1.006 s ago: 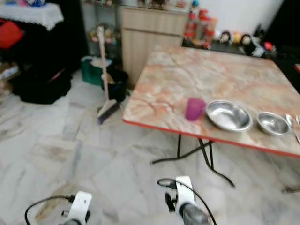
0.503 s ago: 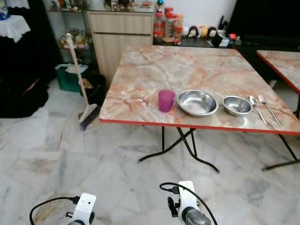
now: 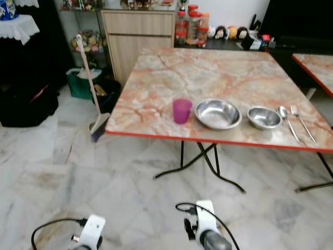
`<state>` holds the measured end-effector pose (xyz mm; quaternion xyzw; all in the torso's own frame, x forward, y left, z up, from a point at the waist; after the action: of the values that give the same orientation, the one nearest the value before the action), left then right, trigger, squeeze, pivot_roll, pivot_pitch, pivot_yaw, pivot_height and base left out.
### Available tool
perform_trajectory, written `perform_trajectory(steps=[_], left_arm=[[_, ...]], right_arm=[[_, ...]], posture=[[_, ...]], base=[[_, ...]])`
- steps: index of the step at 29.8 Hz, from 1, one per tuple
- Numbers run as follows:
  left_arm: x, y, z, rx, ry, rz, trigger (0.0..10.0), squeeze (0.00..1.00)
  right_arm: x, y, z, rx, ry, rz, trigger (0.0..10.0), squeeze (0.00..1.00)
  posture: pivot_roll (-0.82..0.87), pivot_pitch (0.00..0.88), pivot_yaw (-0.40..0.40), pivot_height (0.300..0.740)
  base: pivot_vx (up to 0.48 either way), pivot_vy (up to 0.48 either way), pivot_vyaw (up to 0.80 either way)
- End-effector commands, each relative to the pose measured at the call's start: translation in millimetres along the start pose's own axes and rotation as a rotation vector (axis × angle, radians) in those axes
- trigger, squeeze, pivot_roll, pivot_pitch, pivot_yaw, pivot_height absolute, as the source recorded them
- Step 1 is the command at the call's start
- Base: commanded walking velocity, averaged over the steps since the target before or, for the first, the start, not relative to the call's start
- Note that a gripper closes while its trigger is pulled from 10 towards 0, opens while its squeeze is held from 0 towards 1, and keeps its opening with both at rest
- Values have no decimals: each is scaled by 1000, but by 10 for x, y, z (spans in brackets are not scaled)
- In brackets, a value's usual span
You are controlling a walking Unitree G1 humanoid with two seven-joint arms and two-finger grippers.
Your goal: Setting the table
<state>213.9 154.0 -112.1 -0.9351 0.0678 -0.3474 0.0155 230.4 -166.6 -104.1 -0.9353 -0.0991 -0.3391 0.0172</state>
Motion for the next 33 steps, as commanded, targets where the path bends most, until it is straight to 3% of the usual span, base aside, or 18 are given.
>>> perform_trajectory(steps=[1,8,24,30,33], left_arm=[[-29,-68,-8,14,-8,-5,10000,0],[-30,-68,-8,12,-8,-6,10000,0],[124,-91,15,18,49,-40,10000,0],[257,-104,35,28,90,-40,10000,0],[548,-236,34,87,220,-110,10000,0]], right_arm=[[33,-25,10,-1,11,25,10000,0],[34,7,7,-13,12,64,10000,0],[92,25,16,-23,23,32,10000,0],[103,25,17,-23,28,33,10000,0],[94,42,12,-27,28,36,10000,0]], posture=[[1,0,-31,732],[4,0,-34,732],[23,0,-51,732],[20,0,-49,732],[13,0,-46,732]], base=[[0,-334,0],[0,-336,-554],[0,-325,0],[0,-47,0],[0,0,0]])
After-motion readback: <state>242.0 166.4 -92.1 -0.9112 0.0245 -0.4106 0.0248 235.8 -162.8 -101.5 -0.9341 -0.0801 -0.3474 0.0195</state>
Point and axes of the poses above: a point about 5 cm out from each wrist's last joint towards the gripper, its own z axis pointing out of the wrist towards the gripper, its own x axis along the axis of the wrist's last joint, y = z × x, the point moved 4 cm from there along z, pointing out of the wrist towards the gripper, and after that the axes turned 9 degrees about -z, right-handed, at the moved point
